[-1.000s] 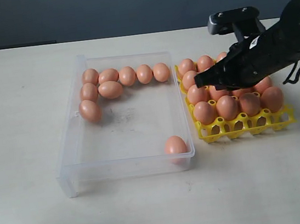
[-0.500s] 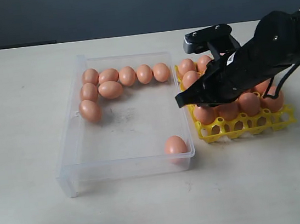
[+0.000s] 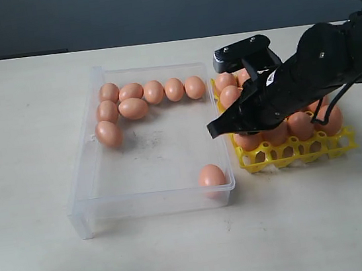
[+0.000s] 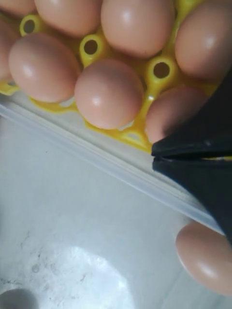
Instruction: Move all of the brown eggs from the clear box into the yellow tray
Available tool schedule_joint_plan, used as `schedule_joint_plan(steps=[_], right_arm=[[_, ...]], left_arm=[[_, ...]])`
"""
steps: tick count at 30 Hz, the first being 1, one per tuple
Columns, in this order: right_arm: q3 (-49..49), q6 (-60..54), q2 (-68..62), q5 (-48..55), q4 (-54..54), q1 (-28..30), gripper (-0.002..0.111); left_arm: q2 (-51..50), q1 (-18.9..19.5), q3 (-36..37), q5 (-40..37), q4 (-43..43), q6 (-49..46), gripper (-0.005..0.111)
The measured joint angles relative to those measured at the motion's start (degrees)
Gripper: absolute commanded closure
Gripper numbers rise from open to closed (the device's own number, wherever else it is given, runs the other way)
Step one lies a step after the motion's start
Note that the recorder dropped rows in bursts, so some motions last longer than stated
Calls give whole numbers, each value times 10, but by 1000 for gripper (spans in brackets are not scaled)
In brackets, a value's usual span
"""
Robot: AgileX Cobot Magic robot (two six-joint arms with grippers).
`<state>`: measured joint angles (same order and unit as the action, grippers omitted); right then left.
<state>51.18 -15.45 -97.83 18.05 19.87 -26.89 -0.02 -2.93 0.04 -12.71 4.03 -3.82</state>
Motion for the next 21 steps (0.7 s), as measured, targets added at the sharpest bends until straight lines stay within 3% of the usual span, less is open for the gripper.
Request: schedule_joint_plan(steps=[21], right_arm=[[0, 0, 29, -45, -28, 0, 109]], left_arm=[[0, 0, 0, 0, 0, 0, 106]])
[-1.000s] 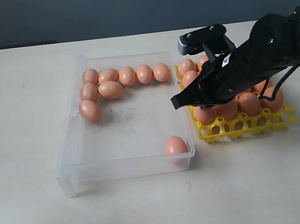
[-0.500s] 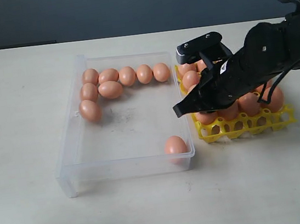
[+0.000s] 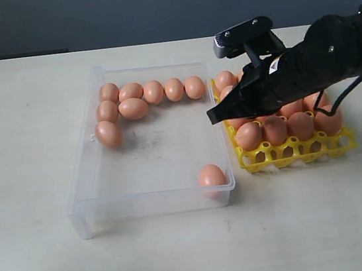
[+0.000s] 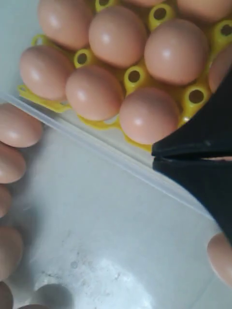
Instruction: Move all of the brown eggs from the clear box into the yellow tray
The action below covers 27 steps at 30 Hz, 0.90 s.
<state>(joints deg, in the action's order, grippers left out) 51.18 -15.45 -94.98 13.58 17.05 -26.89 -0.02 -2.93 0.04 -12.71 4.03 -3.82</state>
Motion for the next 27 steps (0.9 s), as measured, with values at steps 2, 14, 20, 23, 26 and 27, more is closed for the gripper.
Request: schedule_joint_plan(steps=[2, 14, 20, 23, 26, 27], right_arm=[[0, 1, 0, -12, 0, 7, 109], [0, 11, -31, -62, 13, 50, 109], [0, 11, -54, -75, 15, 50, 109], [0, 12, -55, -84, 15, 50, 109], [0, 12, -55, -90, 20, 47, 109], [0, 12, -55, -92, 21, 44, 109]], left_arm=[[0, 0, 0, 0, 0, 0, 106], [0, 0, 0, 0, 0, 0, 106], [0, 0, 0, 0, 0, 0, 106], [0, 0, 0, 0, 0, 0, 106], [0, 0, 0, 0, 0, 0, 106], [0, 0, 0, 0, 0, 0, 106]])
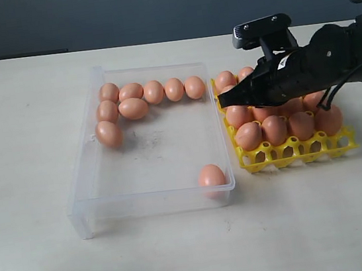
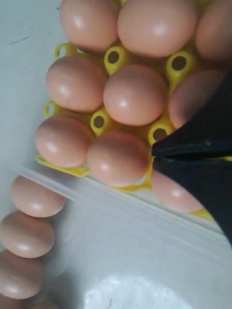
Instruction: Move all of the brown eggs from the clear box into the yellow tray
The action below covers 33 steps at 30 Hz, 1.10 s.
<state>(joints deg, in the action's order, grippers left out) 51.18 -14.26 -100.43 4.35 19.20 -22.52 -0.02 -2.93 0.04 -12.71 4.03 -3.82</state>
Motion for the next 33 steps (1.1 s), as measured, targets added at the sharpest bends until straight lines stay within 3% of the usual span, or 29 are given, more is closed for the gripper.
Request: schedule_joint_plan(steps=[7, 23, 33], right_arm=[[0, 0, -4, -12, 4, -30, 109], [1, 0, -10, -31, 4, -31, 109], [1, 0, 3, 3, 4, 13, 109]], left_arm=[[0, 0, 0, 0, 0, 0, 106], [0, 0, 0, 0, 0, 0, 106], [0, 0, 0, 0, 0, 0, 106]])
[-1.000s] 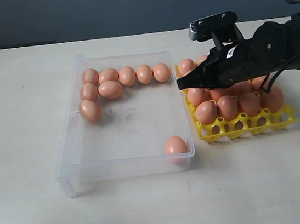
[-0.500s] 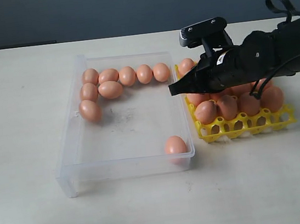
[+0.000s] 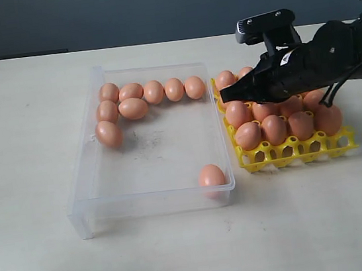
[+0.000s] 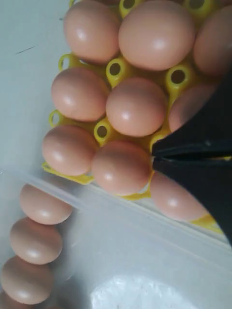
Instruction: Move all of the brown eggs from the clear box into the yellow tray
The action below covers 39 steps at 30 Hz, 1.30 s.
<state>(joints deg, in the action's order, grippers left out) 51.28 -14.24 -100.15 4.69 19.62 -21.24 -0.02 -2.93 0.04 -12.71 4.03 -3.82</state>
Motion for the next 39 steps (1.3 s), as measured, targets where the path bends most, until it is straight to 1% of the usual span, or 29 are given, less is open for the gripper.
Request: schedule_joint_plan(steps=[13, 27, 39], right_arm=[[0, 1, -1, 15, 3, 4, 109], [0, 0, -11, 24, 1, 25, 109], [0, 0, 30, 15, 2, 27, 109]], left_arm=[[0, 0, 0, 0, 0, 0, 106], [0, 0, 0, 0, 0, 0, 106], [0, 0, 0, 0, 0, 0, 106]])
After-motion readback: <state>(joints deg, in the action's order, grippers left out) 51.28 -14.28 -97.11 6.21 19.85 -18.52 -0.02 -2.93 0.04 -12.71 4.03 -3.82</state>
